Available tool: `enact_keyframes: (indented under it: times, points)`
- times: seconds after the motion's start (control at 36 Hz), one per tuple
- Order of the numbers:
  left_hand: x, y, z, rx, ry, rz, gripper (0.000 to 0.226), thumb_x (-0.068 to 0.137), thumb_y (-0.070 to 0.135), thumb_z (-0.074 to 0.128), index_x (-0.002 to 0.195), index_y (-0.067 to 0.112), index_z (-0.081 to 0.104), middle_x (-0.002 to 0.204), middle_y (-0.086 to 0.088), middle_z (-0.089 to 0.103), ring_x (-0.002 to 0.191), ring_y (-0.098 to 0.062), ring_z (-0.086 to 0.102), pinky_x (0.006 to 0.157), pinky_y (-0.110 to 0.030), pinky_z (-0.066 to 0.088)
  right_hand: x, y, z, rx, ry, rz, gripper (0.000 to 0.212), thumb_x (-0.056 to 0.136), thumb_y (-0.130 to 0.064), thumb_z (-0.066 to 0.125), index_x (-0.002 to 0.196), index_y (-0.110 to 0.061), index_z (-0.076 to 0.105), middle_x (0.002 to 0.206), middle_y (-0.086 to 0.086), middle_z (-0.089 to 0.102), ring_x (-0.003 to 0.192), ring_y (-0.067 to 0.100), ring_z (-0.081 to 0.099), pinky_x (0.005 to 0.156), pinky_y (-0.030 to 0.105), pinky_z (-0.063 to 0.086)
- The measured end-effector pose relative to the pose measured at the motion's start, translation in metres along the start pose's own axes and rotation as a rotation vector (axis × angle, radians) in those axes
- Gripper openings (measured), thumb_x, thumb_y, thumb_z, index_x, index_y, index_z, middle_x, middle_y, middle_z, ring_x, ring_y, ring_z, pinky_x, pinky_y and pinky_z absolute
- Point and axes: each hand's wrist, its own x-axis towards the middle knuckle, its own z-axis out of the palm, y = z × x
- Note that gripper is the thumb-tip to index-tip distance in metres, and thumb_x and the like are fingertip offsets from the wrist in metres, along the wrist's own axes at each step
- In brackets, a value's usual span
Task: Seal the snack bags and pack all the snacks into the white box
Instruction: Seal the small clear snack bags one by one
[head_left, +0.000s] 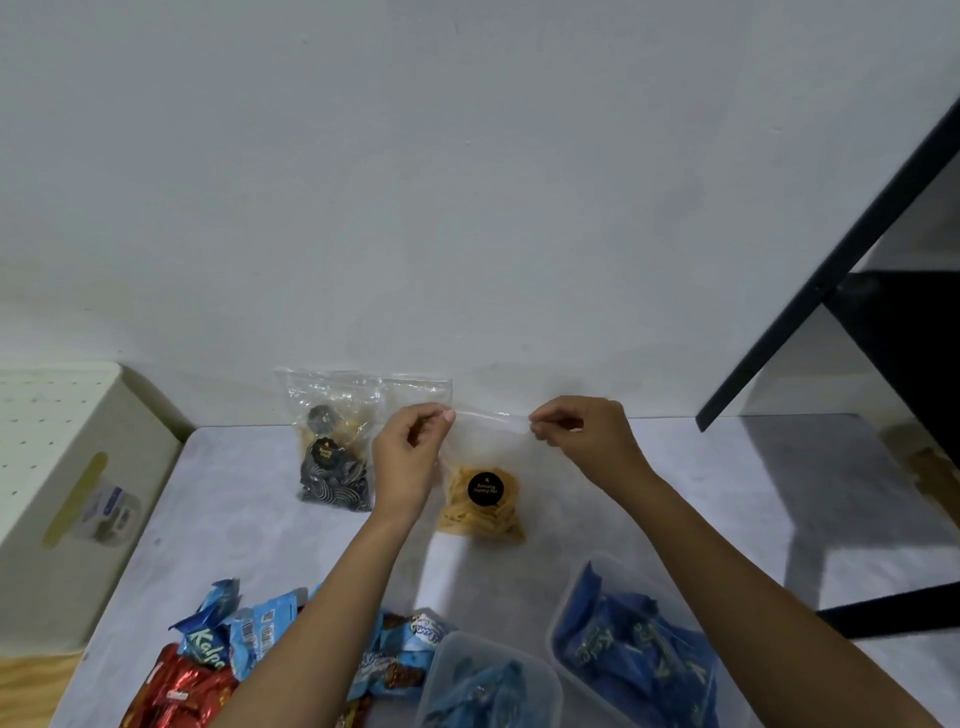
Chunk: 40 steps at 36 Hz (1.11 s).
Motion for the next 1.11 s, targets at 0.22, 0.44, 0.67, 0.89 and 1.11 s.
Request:
enact_keyframes:
  times: [0.22,0.44,0.67,0.89,1.11]
  points:
    - [0.036,0.011,0.026,0.056,0.029,0.018,0.010,0.084,0.014,0.068,0.093,0.013,0.072,0.084,0.002,0.068,0.075,0.001,0.063,0.069,-0.010,0.049,0.044,0.000,-0.004,-0.039,0.404,-0.057,0.007,0.071,-0.009,0.078,0.074,-0.008,0.072,0.069,-0.003,0.066,0.065,-0.002,0.059,0.063,0.001,0.044]
    - [0.055,0.011,0.034,0.131,0.015,0.014,0.013,0.086,0.018,0.065,0.090,0.009,0.073,0.081,0.001,0.071,0.079,-0.009,0.064,0.074,-0.016,0.050,0.056,0.001,0.005,-0.015,0.480,-0.016,0.010,0.072,-0.009,0.078,0.077,-0.005,0.071,0.067,-0.004,0.062,0.059,-0.010,0.057,0.060,-0.001,0.041]
    - [0.051,0.022,0.006,0.236,-0.141,0.000,0.012,0.087,0.016,0.062,0.097,0.012,0.066,0.088,-0.007,0.064,0.085,-0.016,0.058,0.082,-0.026,0.049,0.040,-0.010,0.007,-0.005,0.377,0.138,0.014,0.077,-0.005,0.072,0.088,-0.003,0.066,0.083,0.013,0.065,0.074,0.015,0.060,0.068,0.006,0.047]
    - [0.021,0.039,-0.110,0.652,-0.328,0.217,0.045,0.088,0.032,0.058,0.128,0.011,0.051,0.133,-0.006,0.053,0.125,-0.023,0.044,0.106,-0.035,0.034,-0.043,-0.072,0.061,-0.247,0.290,0.191,0.033,0.082,-0.017,0.068,0.112,-0.007,0.063,0.115,0.009,0.065,0.104,0.020,0.058,0.085,0.022,0.039]
    - [0.000,0.034,-0.299,0.844,-0.359,0.409,0.054,0.089,0.042,0.056,0.133,0.013,0.046,0.138,-0.006,0.047,0.131,-0.022,0.037,0.106,-0.033,0.028,-0.140,-0.158,0.198,-0.285,0.286,0.133,0.043,0.085,-0.021,0.066,0.125,-0.010,0.056,0.126,0.010,0.059,0.117,0.024,0.053,0.093,0.029,0.040]
